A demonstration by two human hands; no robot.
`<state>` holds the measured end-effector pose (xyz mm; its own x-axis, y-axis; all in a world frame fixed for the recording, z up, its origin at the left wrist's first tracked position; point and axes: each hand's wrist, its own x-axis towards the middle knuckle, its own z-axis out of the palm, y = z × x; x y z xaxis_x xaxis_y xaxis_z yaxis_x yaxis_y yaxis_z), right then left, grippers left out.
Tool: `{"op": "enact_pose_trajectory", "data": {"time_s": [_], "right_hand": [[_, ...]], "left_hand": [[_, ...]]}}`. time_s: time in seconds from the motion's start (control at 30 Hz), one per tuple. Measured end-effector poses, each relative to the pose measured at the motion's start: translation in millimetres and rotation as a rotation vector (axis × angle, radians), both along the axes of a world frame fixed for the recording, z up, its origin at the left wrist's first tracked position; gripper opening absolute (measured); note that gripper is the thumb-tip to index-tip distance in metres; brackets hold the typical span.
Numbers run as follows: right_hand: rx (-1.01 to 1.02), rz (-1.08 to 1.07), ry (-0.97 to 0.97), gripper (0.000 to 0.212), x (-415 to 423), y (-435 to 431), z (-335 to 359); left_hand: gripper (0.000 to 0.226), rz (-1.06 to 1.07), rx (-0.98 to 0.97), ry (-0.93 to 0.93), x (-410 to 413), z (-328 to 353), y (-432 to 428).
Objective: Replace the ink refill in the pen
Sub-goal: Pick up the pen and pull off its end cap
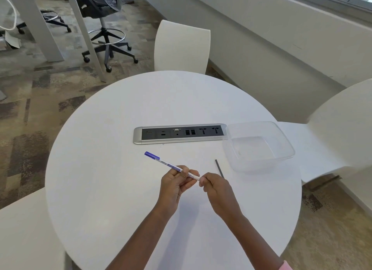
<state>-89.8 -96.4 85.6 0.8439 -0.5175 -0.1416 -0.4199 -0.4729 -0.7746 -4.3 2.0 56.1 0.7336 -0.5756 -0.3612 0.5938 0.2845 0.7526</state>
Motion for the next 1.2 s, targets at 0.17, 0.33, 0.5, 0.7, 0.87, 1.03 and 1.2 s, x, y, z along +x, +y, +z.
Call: {"op": "enact_pose_trajectory", "data": {"time_s": [0.17, 0.33, 0.5, 0.7, 0.87, 1.03, 1.2], "right_hand": [[0.709, -0.179, 0.028, 0.040, 6, -4, 7], [0.909, -0.296, 0.036, 0.045, 7, -2, 7], [-0.054, -0.025, -0.018, 0.013, 0, 6, 0], [-0.545, 0.116, -0.094, 0.009, -1, 7, 2], [-0.336, 0.097, -0.067, 0.018, 4, 4, 1], [0.032, -0.029, 0.005, 0.033, 6, 6, 5], [1.054, -0.271, 0.064, 0.040, 13, 1, 12]], "left_hand": [[0.015, -0.022, -0.012, -0.023, 1, 1, 1], [0.015, -0.030, -0.013, -0.036, 1, 4, -2], [0.015, 0.011, -0.004, -0.011, 6, 5, -1], [0.013, 0.011, 0.006, 0.013, 6, 4, 2], [0.014, 0.001, -0.006, 0.015, 7, 4, 3], [0.015, -0.013, -0.002, 0.016, 8, 3, 2], [0.015, -0.017, -0.001, -0.004, 10, 4, 2]]}}
